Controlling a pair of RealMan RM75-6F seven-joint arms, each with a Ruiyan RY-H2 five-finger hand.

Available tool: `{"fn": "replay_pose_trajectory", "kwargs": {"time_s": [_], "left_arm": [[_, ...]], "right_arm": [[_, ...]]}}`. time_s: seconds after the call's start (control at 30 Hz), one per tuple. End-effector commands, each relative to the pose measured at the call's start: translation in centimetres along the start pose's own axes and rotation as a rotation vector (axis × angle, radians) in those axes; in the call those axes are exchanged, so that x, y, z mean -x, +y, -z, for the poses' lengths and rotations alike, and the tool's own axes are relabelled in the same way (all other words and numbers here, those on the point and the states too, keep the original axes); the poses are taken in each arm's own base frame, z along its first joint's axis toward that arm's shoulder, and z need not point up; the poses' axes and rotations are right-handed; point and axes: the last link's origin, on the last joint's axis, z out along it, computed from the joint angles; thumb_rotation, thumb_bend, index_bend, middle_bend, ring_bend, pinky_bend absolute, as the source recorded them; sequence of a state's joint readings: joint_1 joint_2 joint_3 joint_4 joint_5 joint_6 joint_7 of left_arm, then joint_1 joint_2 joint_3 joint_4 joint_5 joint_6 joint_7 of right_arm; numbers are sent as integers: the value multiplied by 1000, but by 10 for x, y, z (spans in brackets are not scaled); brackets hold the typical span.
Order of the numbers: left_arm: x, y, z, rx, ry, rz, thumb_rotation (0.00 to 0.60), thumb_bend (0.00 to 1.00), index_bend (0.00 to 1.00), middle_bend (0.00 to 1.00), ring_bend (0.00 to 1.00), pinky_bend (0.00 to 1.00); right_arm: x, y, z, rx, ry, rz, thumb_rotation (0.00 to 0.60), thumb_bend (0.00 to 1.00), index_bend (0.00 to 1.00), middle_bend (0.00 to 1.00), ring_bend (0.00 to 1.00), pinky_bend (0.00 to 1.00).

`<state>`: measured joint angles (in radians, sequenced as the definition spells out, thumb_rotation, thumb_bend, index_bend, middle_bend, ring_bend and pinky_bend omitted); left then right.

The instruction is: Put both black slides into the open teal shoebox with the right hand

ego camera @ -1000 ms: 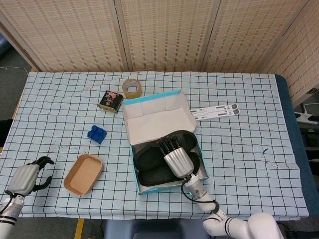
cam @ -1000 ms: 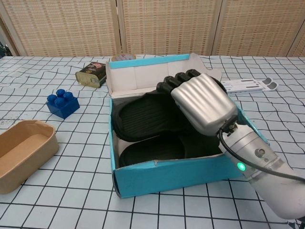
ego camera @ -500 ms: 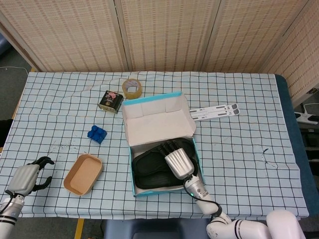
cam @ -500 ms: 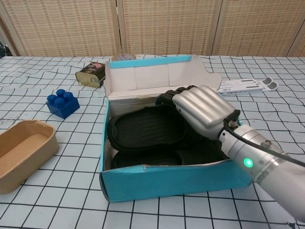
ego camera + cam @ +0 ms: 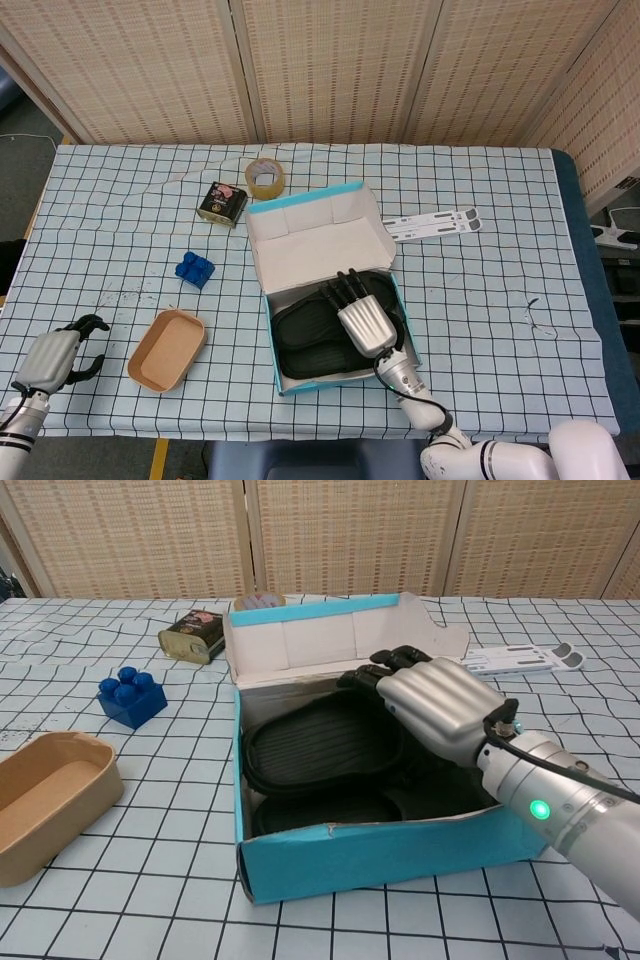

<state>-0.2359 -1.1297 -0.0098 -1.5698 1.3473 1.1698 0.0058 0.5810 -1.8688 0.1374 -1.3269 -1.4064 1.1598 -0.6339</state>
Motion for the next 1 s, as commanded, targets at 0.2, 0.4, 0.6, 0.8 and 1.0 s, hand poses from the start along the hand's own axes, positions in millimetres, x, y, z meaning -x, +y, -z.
{"fn": "replay_pose_trajectory", "kwargs": {"time_s": [0.2,0.4,0.6,0.8,1.0], "left_arm": [[0,0,0,0,0,-2,600,386,312,200,325,421],[1,1,0,0,-4,-5,600,387,311,199,326,421],[1,1,0,-3,-5,-5,600,386,311,199,326,421],[2,1,-1,-4,-7,-4,600,386,311,200,325,420],[1,0,0,-5,-8,-1,600,386,312,200,325,420]], "right_arm": [[-25,7,0,20,30,-70,600,0,1,10,0,0],[-44,6,7,-6,-25,-242,600,0,0,0,0,0],[-56,2,11,-45,-85,-388,600,0,16,22,0,17],[-49,-8,4,-47,-4,-422,600,62,347,314,221,303],[-37,-13,2,-48,5,-397,600,372,545,464,376,455]]}}
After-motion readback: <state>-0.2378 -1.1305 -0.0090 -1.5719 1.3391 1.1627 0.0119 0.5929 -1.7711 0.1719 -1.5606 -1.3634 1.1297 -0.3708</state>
